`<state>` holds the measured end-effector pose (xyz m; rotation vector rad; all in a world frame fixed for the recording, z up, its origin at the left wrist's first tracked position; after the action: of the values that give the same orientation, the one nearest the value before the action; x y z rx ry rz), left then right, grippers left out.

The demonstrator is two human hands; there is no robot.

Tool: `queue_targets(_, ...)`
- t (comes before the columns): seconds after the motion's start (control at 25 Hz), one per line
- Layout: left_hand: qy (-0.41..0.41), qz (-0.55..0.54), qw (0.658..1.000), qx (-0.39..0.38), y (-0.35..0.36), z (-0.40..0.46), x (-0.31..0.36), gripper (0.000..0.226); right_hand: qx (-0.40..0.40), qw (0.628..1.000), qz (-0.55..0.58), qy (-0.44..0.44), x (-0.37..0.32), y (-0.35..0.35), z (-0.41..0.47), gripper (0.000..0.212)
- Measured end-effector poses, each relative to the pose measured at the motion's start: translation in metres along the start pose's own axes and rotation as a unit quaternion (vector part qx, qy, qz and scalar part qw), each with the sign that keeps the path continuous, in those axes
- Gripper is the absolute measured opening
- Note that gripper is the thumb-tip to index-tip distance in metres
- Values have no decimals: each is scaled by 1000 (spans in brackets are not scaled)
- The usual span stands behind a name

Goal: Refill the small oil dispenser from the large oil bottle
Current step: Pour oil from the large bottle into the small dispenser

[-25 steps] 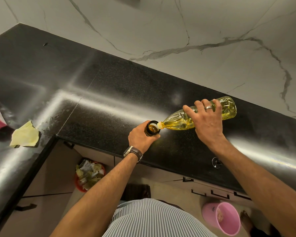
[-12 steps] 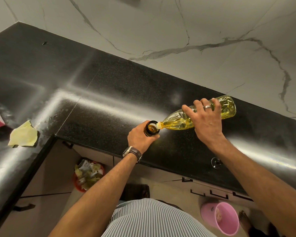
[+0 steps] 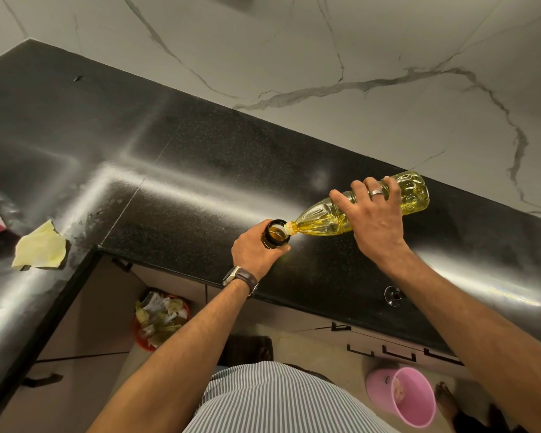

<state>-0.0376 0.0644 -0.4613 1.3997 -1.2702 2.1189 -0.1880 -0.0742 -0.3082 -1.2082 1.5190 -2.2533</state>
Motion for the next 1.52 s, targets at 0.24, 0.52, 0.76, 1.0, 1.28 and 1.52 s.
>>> queue_targets(0.24,-1,2,1000,0,1,0,-1,60,4,1000,-14,-5,-1,-2,0,84)
queue_targets(0.52,-3,0,1000,2,1,0,0,61,6,1000,-26,-10,-2,-3,1,85)
queue_targets(0.76,-3,-4,1000,4,0,0,0,61,6,999,-33,-14,-3,-5,3,86)
queue_targets(1.0,-6,-5,1000,0,1,0,-1,62,14,999,-43,-20,-4,-7,4,88)
queue_targets(1.28,-8,-3,1000,1,0,0,0,62,29,997,-59,-31,-7,-10,6,88)
queue_targets(1.52,-5,-1,1000,2,-1,-1,1,61,30,996,-75,-42,-8,-11,8,91)
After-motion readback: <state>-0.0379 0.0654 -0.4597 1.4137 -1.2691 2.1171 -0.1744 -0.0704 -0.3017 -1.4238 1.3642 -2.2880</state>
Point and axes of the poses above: each hand's wrist, its own z-axis towards the middle knuckle, its own y-axis out of the palm, x = y × z, the point moved 7 cm from there along z, towards the middle knuckle, and after that the axes turned 10 degrees about y, right-handed, at the moved point
